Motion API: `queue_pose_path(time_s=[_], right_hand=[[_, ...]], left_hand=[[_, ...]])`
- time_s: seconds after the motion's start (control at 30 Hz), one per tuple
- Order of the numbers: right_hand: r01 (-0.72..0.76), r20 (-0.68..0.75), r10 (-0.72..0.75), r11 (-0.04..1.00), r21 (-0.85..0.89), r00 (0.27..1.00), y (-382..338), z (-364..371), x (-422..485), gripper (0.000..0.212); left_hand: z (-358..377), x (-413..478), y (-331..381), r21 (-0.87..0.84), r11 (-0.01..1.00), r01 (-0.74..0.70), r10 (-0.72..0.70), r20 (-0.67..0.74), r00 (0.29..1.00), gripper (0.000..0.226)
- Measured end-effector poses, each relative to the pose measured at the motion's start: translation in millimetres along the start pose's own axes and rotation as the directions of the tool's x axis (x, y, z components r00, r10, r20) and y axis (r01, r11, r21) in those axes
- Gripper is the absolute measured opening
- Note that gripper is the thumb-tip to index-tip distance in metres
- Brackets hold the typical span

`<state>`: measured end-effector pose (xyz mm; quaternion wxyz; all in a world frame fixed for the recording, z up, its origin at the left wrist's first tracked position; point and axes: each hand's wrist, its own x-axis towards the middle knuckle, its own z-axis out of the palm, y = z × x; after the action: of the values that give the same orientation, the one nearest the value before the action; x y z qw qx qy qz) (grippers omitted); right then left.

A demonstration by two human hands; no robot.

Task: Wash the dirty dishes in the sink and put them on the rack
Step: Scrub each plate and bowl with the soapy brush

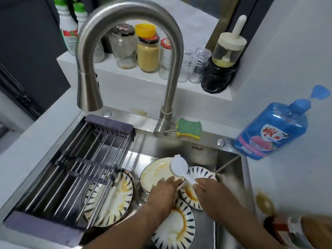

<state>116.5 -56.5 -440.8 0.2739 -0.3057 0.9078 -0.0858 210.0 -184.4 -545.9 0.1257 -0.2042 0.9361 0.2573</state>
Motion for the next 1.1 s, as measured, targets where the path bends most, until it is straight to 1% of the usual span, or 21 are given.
queue_pose_path(time_s=[0.07, 0.13, 0.23, 0.33, 0.4, 0.5, 0.63, 0.77, 0.87, 0.97, 1.03, 1.1], right_hand=[[0.011, 0.032, -0.011, 1.0, 0.0, 0.999, -1, 9, 8, 0.028], [0.019, 0.041, -0.02, 1.0, 0.011, 0.999, 1, 16, 21, 0.028], [0.015, 0.028, -0.016, 1.0, 0.024, 0.999, 2, 22, 44, 0.026], [0.043, 0.028, -0.043, 0.999, 0.011, 0.999, 3, 29, 61, 0.025], [0.062, 0.036, -0.063, 0.998, 0.022, 0.997, 5, 36, 69, 0.025], [0.057, 0.053, -0.059, 0.997, 0.045, 0.997, 11, 44, 72, 0.025], [0.038, 0.088, -0.045, 0.996, 0.08, 0.995, 23, 51, 66, 0.026], [0.026, 0.089, -0.031, 0.998, 0.059, 0.996, 33, 57, 62, 0.026], [0.035, 0.075, -0.04, 0.997, 0.062, 0.996, 36, 60, 61, 0.025], [0.023, 0.069, -0.029, 0.997, 0.075, 0.997, 39, 61, 60, 0.024], [0.016, 0.07, -0.022, 0.996, 0.086, 0.997, 42, 62, 59, 0.023], [-0.001, 0.076, -0.008, 0.994, 0.108, 0.997, 43, 64, 58, 0.023]], left_hand=[[8, 8, -6, 0.094, 0.994, 0.052, -0.057, 0.053, 0.997, 0.07], [16, 18, -12, 0.166, 0.982, 0.088, -0.102, 0.074, 0.992, 0.074], [28, 34, -23, 0.212, 0.969, 0.129, -0.151, 0.087, 0.985, 0.085], [40, 45, -30, 0.262, 0.953, 0.149, -0.177, 0.087, 0.98, 0.083], [50, 49, -35, 0.269, 0.951, 0.154, -0.19, 0.113, 0.975, 0.083], [61, 49, -39, 0.274, 0.95, 0.151, -0.201, 0.164, 0.966, 0.088], [70, 50, -45, 0.312, 0.942, 0.126, -0.19, 0.182, 0.965, 0.087], [67, 52, -45, 0.356, 0.929, 0.096, -0.188, 0.233, 0.954, 0.084], [71, 54, -46, 0.418, 0.904, 0.092, -0.189, 0.197, 0.962, 0.083], [75, 56, -49, 0.383, 0.915, 0.13, -0.199, 0.147, 0.969, 0.08], [74, 57, -52, 0.398, 0.912, 0.097, -0.164, 0.137, 0.977, 0.079], [73, 56, -56, 0.429, 0.901, 0.06, -0.139, 0.156, 0.978, 0.078]])
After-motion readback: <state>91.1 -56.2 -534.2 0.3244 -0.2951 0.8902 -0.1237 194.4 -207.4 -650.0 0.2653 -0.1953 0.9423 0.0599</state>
